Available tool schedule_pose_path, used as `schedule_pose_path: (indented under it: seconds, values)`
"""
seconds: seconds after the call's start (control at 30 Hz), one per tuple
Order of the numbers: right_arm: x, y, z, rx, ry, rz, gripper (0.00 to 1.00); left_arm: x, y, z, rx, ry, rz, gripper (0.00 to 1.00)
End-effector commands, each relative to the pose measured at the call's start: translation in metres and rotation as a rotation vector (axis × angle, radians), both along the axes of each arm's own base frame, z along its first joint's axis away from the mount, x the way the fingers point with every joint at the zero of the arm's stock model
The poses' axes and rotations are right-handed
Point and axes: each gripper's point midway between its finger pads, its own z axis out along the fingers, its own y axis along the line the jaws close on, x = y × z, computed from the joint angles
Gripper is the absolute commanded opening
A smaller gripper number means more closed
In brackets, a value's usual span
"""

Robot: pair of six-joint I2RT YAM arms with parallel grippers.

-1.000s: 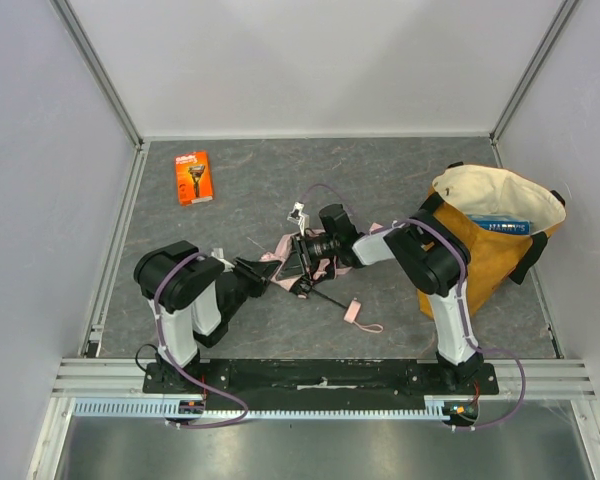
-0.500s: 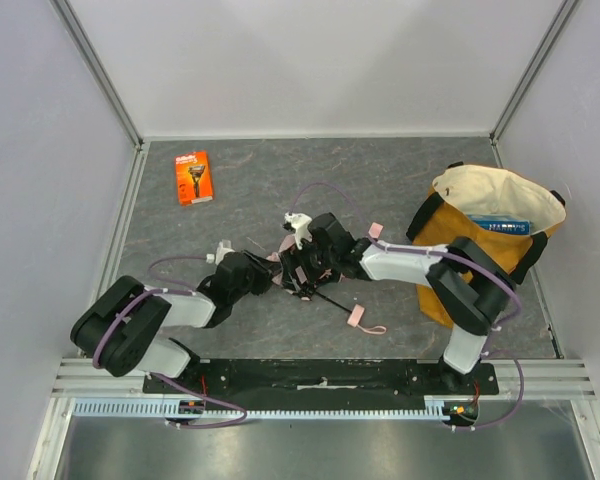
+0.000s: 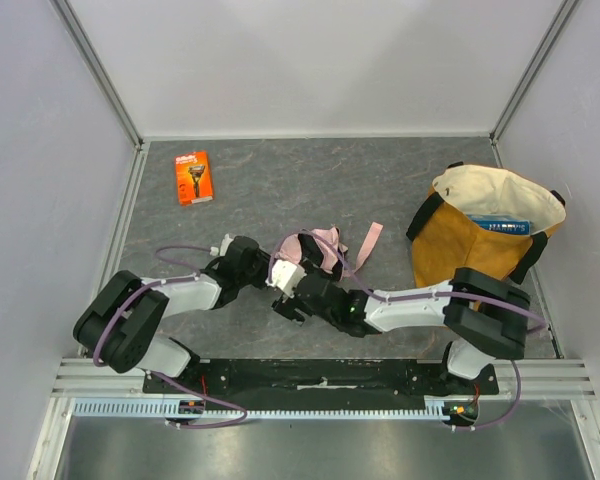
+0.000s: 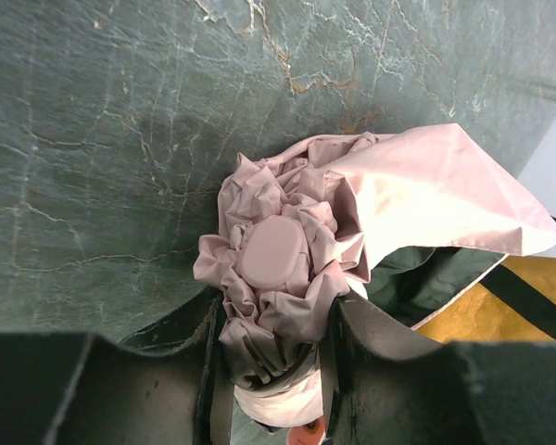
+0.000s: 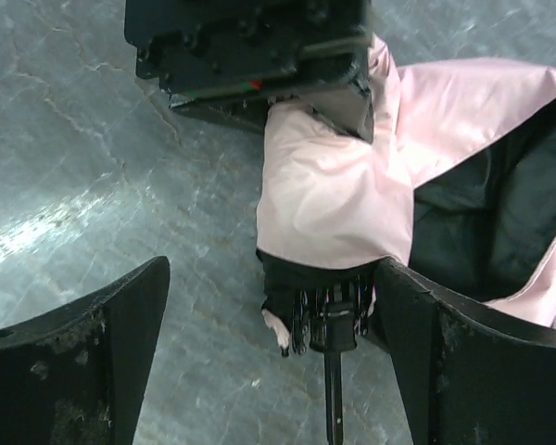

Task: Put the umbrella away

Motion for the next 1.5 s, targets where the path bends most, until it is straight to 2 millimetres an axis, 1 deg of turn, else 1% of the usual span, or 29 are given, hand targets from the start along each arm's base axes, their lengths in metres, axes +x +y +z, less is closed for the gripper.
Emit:
schedule_pose_path:
  seconds: [0.0, 0.07, 0.27, 0.43, 0.5, 0.53, 0.6, 0.67, 0.77, 0.87, 0.93, 0.97, 1.03, 1.07, 1.1, 1.3, 1.47]
  values:
    - [0.028, 0.018, 0.024, -0.019, -0.261, -0.093, 0.96, -0.083, 0.057, -0.080, 0.284, 0.389, -0.015, 0.02]
    - [0.029, 0.019, 0.024, -0.069, -0.321, -0.129, 0.96, -0.084, 0.057, -0.081, 0.284, 0.391, -0.015, 0.02]
    - [0.030, 0.018, 0.028, -0.111, -0.356, -0.117, 0.97, -0.086, 0.057, -0.083, 0.282, 0.398, -0.029, 0.02]
    - [0.043, 0.026, 0.016, -0.213, -0.417, -0.098, 0.97, -0.090, 0.055, -0.084, 0.272, 0.419, -0.030, 0.02]
    - [0.049, 0.027, 0.003, -0.244, -0.403, -0.096, 0.94, -0.091, 0.055, -0.084, 0.271, 0.423, -0.032, 0.02]
    - [0.053, 0.025, -0.004, -0.256, -0.394, -0.105, 0.91, -0.092, 0.056, -0.084, 0.273, 0.425, -0.030, 0.02]
    - [0.055, 0.019, -0.019, -0.279, -0.365, -0.106, 0.86, -0.092, 0.057, -0.083, 0.273, 0.425, -0.026, 0.02]
    - [0.058, 0.007, -0.033, -0.301, -0.350, -0.146, 0.82, -0.093, 0.057, -0.081, 0.277, 0.428, -0.030, 0.02]
    - [0.063, -0.011, -0.056, -0.332, -0.301, -0.188, 0.75, -0.092, 0.057, -0.080, 0.278, 0.426, -0.029, 0.02]
    - [0.064, -0.024, -0.071, -0.376, -0.286, -0.213, 0.66, -0.091, 0.055, -0.078, 0.277, 0.432, -0.035, 0.02]
    - [0.064, -0.032, -0.082, -0.399, -0.266, -0.233, 0.52, -0.091, 0.054, -0.076, 0.272, 0.433, -0.036, 0.02]
    - [0.064, -0.037, -0.089, -0.410, -0.246, -0.239, 0.43, -0.090, 0.053, -0.074, 0.271, 0.428, -0.038, 0.02]
    - [0.064, -0.045, -0.099, -0.413, -0.200, -0.265, 0.17, -0.089, 0.054, -0.070, 0.272, 0.419, -0.036, 0.02]
    - [0.062, -0.048, -0.104, -0.411, -0.171, -0.273, 0.11, -0.088, 0.054, -0.069, 0.270, 0.411, -0.036, 0.02]
    - [0.058, -0.047, -0.109, -0.405, -0.144, -0.264, 0.00, -0.088, 0.053, -0.067, 0.266, 0.406, -0.038, 0.02]
    - [0.036, -0.048, -0.138, -0.396, 0.012, -0.190, 0.00, -0.082, 0.049, -0.061, 0.240, 0.370, -0.044, 0.02]
    - [0.025, -0.047, -0.153, -0.368, 0.142, -0.131, 0.00, -0.072, 0.045, -0.055, 0.209, 0.308, -0.041, 0.03]
